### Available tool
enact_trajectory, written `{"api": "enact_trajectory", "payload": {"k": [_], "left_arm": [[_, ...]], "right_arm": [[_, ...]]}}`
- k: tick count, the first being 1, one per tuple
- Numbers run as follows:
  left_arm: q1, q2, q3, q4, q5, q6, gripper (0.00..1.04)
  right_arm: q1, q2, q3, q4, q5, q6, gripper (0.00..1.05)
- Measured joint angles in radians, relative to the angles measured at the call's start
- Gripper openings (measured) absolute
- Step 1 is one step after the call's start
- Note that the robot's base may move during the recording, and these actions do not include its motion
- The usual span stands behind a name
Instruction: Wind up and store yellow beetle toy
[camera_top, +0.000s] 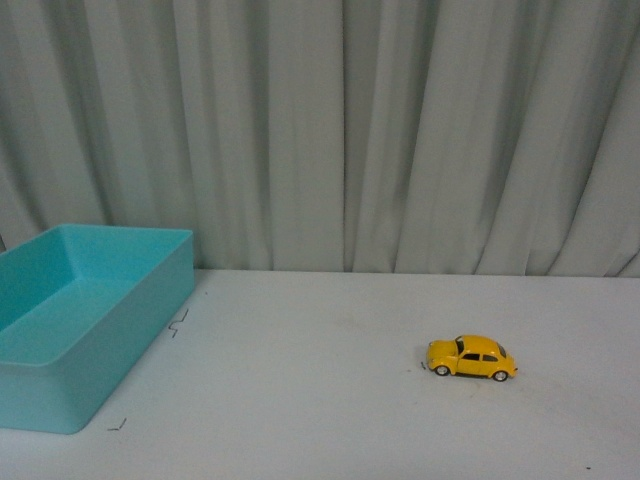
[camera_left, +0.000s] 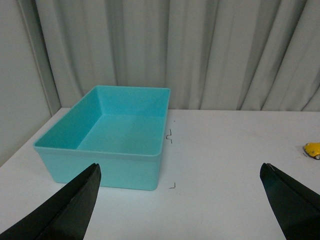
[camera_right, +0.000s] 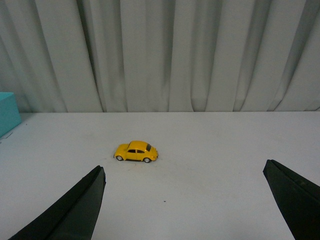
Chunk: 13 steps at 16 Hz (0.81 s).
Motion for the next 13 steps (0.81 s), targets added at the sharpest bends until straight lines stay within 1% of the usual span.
{"api": "enact_trajectory", "payload": {"k": [13], "left_arm": [[0.0, 0.0, 0.0, 0.0, 0.0, 0.0, 0.98]], "right_arm": [[0.0, 0.0, 0.0, 0.0, 0.0, 0.0, 0.98]]}}
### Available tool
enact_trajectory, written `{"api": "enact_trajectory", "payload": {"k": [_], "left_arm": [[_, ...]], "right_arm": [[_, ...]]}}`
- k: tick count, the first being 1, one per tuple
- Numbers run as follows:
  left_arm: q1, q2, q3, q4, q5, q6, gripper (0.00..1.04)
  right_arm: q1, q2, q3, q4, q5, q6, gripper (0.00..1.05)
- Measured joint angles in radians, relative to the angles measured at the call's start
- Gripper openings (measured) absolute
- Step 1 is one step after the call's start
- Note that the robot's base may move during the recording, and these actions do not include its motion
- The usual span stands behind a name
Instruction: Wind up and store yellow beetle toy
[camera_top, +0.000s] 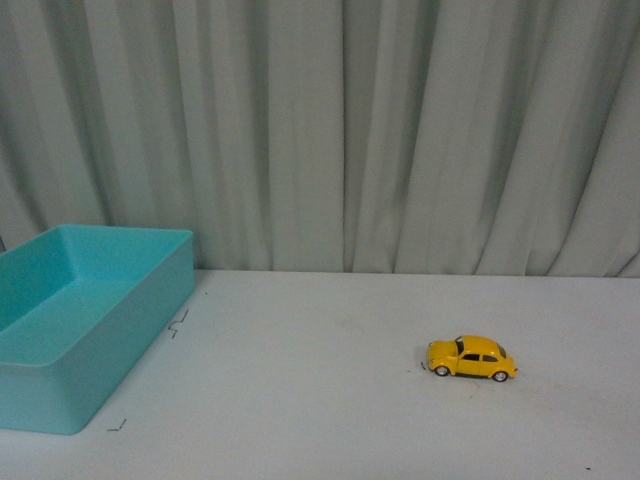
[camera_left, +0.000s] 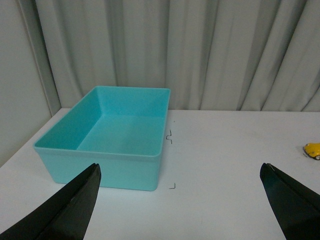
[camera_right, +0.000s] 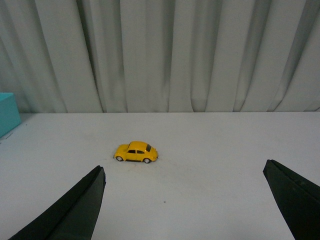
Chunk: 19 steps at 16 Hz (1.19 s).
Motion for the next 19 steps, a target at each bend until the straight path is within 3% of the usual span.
{"api": "enact_trajectory", "payload": {"k": [19], "left_arm": [[0.0, 0.0, 0.0, 0.0, 0.0, 0.0, 0.98]], "right_arm": [[0.0, 0.0, 0.0, -0.001, 0.0, 0.0, 0.98]]}}
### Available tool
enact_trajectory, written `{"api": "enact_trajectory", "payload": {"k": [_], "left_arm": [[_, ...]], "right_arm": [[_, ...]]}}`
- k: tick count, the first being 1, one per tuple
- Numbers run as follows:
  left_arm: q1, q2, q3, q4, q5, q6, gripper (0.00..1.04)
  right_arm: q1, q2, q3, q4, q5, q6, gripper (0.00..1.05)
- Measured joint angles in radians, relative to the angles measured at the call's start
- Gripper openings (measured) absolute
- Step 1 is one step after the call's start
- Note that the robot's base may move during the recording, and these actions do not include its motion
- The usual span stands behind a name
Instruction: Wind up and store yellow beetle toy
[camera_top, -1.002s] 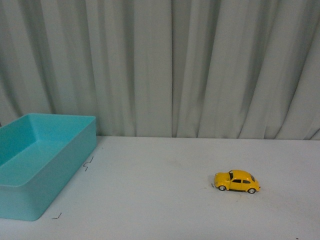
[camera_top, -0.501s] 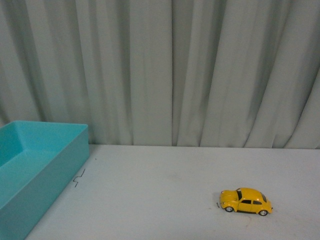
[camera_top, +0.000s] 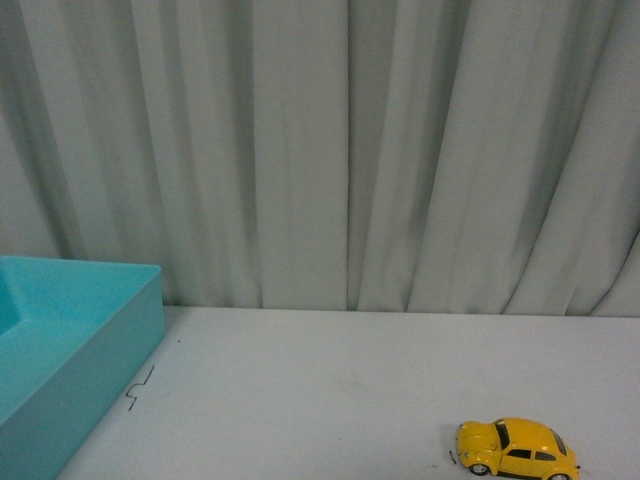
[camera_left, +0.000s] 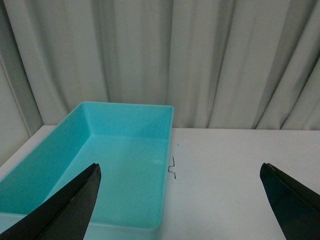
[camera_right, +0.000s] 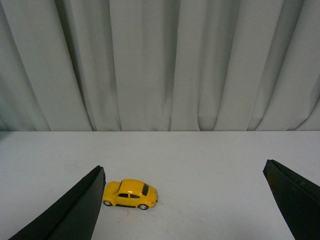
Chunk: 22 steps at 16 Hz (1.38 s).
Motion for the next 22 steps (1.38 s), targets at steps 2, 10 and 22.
{"api": "enact_trajectory", "payload": {"k": [2, 10, 22], "left_arm": [[0.0, 0.0, 0.0, 0.0, 0.0, 0.0, 0.98], [0.0, 0.0, 0.0, 0.0, 0.0, 0.0, 0.98], [0.0, 0.0, 0.0, 0.0, 0.0, 0.0, 0.98]], "right_arm": [[0.0, 0.0, 0.0, 0.001, 0.0, 0.0, 0.98], [0.0, 0.0, 0.0, 0.001, 0.0, 0.0, 0.98], [-0.304, 1.658, 0.714, 0.813, -0.546, -0.124, 0.98]]}}
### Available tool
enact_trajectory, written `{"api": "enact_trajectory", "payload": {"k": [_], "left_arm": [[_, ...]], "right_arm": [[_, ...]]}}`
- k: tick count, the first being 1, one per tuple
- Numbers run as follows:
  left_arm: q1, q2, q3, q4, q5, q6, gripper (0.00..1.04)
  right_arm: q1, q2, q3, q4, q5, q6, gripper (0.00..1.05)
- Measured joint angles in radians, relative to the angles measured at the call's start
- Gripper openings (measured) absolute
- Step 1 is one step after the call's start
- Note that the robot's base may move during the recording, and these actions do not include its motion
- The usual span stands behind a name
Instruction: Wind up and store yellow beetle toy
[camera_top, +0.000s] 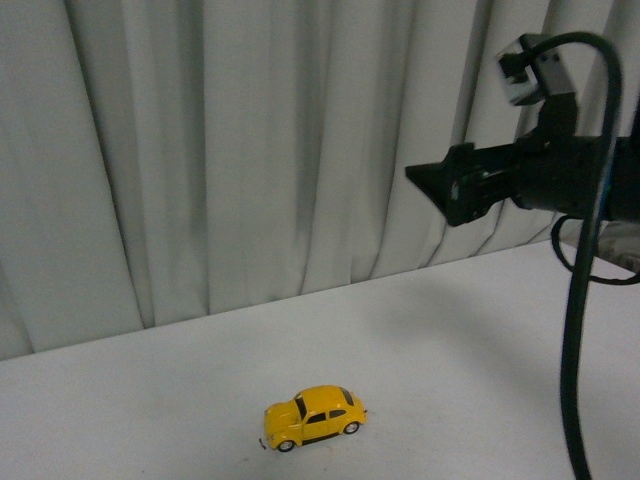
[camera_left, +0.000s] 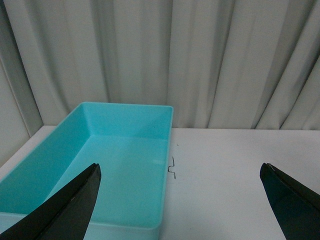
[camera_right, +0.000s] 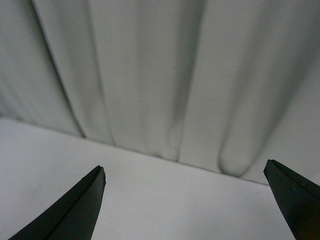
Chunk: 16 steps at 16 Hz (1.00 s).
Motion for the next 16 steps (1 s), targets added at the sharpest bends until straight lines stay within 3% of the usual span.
{"api": "enact_trajectory", "payload": {"k": [3, 9, 12, 16], "left_arm": [[0.0, 0.0, 0.0, 0.0, 0.0, 0.0, 0.98], [0.0, 0.0, 0.0, 0.0, 0.0, 0.0, 0.98], [0.0, 0.0, 0.0, 0.0, 0.0, 0.0, 0.98], [0.0, 0.0, 0.0, 0.0, 0.0, 0.0, 0.98]], "right_arm": [[0.048, 0.162, 0.175, -0.244, -0.192, -0.266, 0.98], [0.057, 0.207, 0.265, -0.431, -0.29, -0.434, 0.98], [0.083, 0.295, 0.418, -0.821, -0.404, -0.757, 0.98], [0.111, 0.457, 0.599, -1.249, -0.392, -1.141, 0.98]]}}
